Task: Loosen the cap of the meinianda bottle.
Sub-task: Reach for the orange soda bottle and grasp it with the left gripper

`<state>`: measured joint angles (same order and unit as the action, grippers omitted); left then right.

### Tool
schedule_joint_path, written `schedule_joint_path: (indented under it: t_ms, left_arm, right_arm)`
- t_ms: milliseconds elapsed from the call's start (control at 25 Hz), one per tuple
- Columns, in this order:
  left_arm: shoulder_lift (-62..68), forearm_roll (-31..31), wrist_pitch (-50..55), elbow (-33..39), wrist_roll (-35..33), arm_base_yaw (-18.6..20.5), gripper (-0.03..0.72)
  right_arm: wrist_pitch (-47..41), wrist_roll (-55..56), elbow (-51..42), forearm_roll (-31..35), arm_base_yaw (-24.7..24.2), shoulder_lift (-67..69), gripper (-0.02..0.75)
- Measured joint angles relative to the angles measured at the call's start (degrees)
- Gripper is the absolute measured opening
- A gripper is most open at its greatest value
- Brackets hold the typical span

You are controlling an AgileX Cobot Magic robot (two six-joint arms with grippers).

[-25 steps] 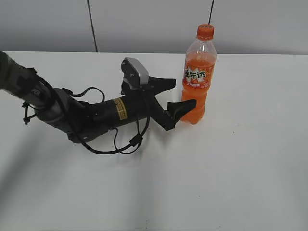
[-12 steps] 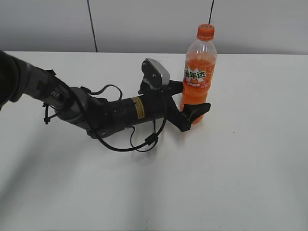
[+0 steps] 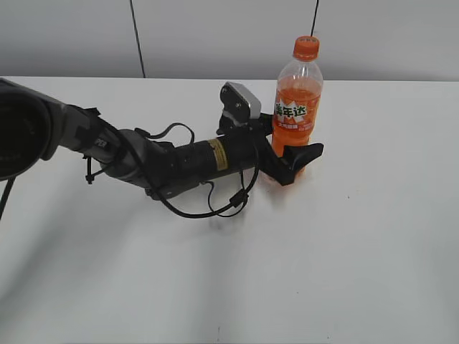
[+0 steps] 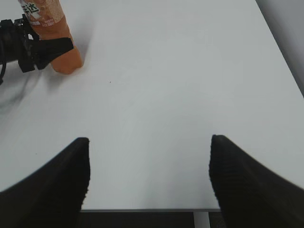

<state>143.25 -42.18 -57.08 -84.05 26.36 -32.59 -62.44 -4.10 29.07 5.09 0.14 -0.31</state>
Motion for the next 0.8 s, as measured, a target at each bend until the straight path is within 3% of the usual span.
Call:
schedule_joint_path:
  t_ms: [320, 440, 600, 800]
  left_arm:
    - [0.0, 0.31, 1.0, -0.41, 1.15, 0.0, 0.585]
    - [0.0, 0.31, 1.0, -0.41, 1.27, 0.0, 0.536]
    - [0.0, 0.35, 1.16, -0.41, 1.27, 0.0, 0.396]
    - [0.0, 0.35, 1.16, -0.41, 1.27, 0.0, 0.401]
  right_arm:
    - [0.0, 0.0, 0.0, 0.0, 0.0, 0.0, 0.585]
    - [0.0, 0.0, 0.0, 0.0, 0.0, 0.0, 0.585]
    - [0.0, 0.0, 0.0, 0.0, 0.0, 0.0, 0.585]
    - [0.0, 0.0, 0.0, 0.0, 0.0, 0.0, 0.585]
